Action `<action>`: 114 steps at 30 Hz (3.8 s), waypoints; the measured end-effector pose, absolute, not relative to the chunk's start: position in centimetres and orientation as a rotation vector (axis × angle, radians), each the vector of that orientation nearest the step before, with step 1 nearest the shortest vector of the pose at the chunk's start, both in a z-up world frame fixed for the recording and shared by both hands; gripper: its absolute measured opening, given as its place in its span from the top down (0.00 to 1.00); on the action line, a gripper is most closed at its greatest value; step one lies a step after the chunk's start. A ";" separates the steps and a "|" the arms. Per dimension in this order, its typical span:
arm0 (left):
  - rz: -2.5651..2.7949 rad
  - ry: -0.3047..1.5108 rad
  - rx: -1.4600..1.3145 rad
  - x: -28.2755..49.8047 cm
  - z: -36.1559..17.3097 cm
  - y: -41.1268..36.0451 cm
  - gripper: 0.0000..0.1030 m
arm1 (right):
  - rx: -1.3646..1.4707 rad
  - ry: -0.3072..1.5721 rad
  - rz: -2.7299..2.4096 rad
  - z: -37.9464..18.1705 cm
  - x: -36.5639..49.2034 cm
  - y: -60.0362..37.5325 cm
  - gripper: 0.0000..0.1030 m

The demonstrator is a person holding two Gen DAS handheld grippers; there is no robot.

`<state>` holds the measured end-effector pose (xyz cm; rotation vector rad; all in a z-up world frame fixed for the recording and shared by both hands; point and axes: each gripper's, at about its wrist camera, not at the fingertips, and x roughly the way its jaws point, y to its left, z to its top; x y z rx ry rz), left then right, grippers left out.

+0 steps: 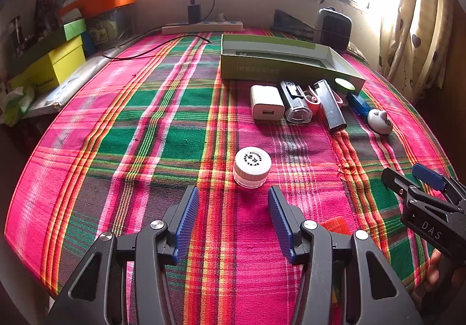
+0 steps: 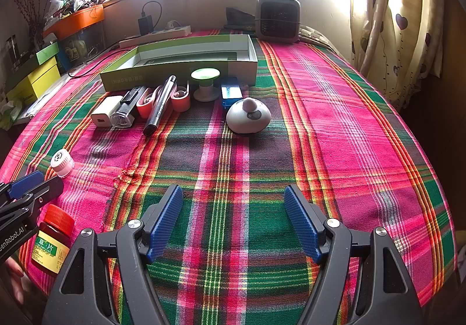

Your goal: Organize rigid objects

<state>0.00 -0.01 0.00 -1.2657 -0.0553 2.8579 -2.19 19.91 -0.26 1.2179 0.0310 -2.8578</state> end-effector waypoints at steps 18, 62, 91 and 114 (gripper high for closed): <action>2.842 -0.063 -1.282 0.2 0.1 -0.3 0.54 | 1.216 0.050 -2.837 0.0 -2.1 20.1 0.30; 2.776 -0.314 -1.238 1.1 2.1 -4.4 0.54 | 1.088 0.083 -2.434 -0.1 3.5 11.5 0.59; 2.702 -0.081 -1.327 -3.4 0.6 -0.2 0.56 | 1.077 0.002 -2.532 1.2 -0.1 15.8 0.68; 2.688 -0.073 -1.242 -5.9 4.3 0.8 0.73 | 1.039 -0.052 -2.595 4.9 -4.8 18.5 0.68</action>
